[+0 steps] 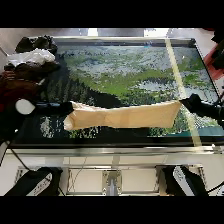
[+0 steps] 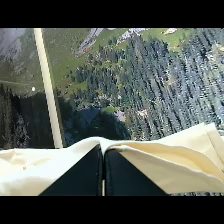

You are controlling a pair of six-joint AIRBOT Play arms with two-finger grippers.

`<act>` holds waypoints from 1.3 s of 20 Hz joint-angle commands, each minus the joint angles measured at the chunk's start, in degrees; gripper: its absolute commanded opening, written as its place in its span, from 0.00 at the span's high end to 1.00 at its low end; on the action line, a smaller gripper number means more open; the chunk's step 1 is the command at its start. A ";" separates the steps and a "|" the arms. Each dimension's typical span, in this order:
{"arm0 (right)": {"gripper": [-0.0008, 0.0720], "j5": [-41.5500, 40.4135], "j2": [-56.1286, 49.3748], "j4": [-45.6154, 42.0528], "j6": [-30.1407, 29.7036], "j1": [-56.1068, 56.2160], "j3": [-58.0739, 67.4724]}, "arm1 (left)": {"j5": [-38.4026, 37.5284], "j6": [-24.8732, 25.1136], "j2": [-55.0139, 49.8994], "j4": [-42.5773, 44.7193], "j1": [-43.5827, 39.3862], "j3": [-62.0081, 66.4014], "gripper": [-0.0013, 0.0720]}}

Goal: Fold the shirts.

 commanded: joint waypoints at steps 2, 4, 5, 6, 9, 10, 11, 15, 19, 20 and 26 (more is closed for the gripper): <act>0.93 -12.79 -9.60 -9.42 5.44 11.98 0.07 | 13.14 2.01 -11.21 -0.17 -4.81 0.07 0.97; 0.93 -16.68 -14.32 -10.86 7.32 14.08 0.07 | 16.72 -0.44 -12.72 2.49 -4.76 0.07 0.97; 0.93 -17.66 -16.22 -11.19 7.96 14.27 0.07 | 18.40 -2.97 -13.09 5.68 -4.76 0.13 0.97; 0.93 -18.32 -17.94 -11.30 8.04 14.25 0.07 | 19.17 -4.70 -13.51 8.57 -4.79 0.42 0.97; 0.93 -19.65 -20.83 -11.82 8.44 14.27 0.07 | 18.18 -5.70 -15.32 11.54 -4.81 1.33 0.97; 0.93 -19.71 -21.09 -12.17 8.46 14.27 0.07 | 18.18 -5.73 -15.65 11.39 -4.81 1.31 0.97; 0.93 -19.58 -21.16 -12.85 8.57 14.27 0.07 | 18.34 -5.70 -15.72 11.26 -4.81 1.33 0.97; 0.93 -16.26 -21.14 -19.26 11.28 14.27 0.07 | 18.32 -5.57 -15.72 11.06 -4.81 1.33 0.97; 0.93 -14.75 -20.13 -19.85 11.15 14.27 0.22 | 18.23 -5.57 -15.72 10.78 -4.81 1.33 0.97; 0.93 -14.64 -19.21 -20.06 11.17 14.25 0.22 | 18.18 -5.57 -15.72 10.80 -4.81 1.33 0.97; 0.93 -10.84 -17.44 -22.40 11.28 14.27 0.04 | 18.10 -5.55 -15.69 8.96 -4.81 1.33 0.97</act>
